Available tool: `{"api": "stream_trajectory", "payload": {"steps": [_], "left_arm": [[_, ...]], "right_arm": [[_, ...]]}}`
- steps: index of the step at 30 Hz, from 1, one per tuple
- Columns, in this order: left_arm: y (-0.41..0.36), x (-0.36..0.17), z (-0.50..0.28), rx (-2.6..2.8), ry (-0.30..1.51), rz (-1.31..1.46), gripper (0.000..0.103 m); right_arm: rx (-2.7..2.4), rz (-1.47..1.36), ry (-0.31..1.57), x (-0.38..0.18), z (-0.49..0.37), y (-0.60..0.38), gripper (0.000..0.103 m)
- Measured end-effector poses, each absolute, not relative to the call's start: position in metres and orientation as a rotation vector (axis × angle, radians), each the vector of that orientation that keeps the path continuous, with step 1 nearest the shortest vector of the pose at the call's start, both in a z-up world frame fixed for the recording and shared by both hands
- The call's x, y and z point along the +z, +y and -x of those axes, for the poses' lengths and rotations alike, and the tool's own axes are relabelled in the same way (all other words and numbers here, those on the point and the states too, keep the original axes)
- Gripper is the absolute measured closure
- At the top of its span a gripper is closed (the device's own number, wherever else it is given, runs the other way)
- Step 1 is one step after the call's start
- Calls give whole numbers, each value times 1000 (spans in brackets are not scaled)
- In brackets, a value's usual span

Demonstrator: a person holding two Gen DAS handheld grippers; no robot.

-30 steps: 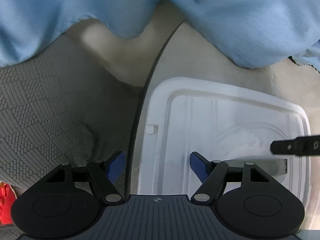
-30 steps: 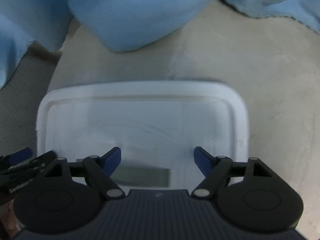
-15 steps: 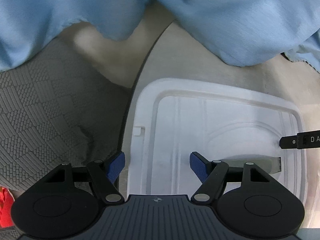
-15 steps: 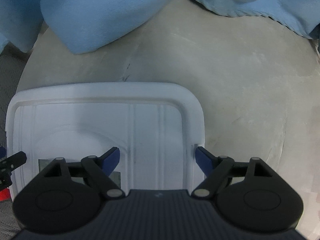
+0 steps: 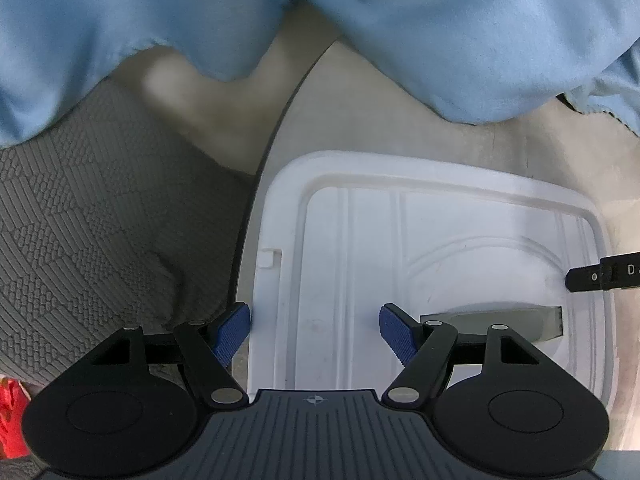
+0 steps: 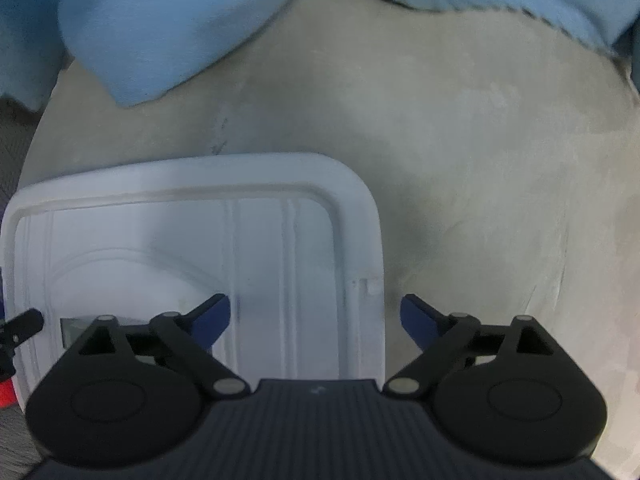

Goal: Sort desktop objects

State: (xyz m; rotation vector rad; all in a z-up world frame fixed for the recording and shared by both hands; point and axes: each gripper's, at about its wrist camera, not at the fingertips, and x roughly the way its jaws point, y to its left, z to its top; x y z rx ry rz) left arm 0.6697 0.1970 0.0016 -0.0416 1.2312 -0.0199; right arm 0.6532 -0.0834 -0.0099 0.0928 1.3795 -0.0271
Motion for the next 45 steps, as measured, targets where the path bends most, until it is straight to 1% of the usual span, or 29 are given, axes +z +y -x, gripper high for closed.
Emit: {"api": "stream_trajectory", "payload": {"steps": [6,12,32,41,45], "left_arm": [[196,1,-671,-16,1231,38,29],[197,1,-670,-3,1233,34,29],[219,1,-665,20,1245,57,29],[233,0,-668,32,1256,55,29],[240,0,-668,38,1262,62,28]], "right_arm": [[-28,-170,1398,-16,-654,-96,5],[-10,-198,1407,-17,-654,-97,4],[45,-172,1428,-17,-656,-64,4],[58,-163,1435,-13,-653,-57,4],[73,-154,1437,-8,-654,-69,4]]}}
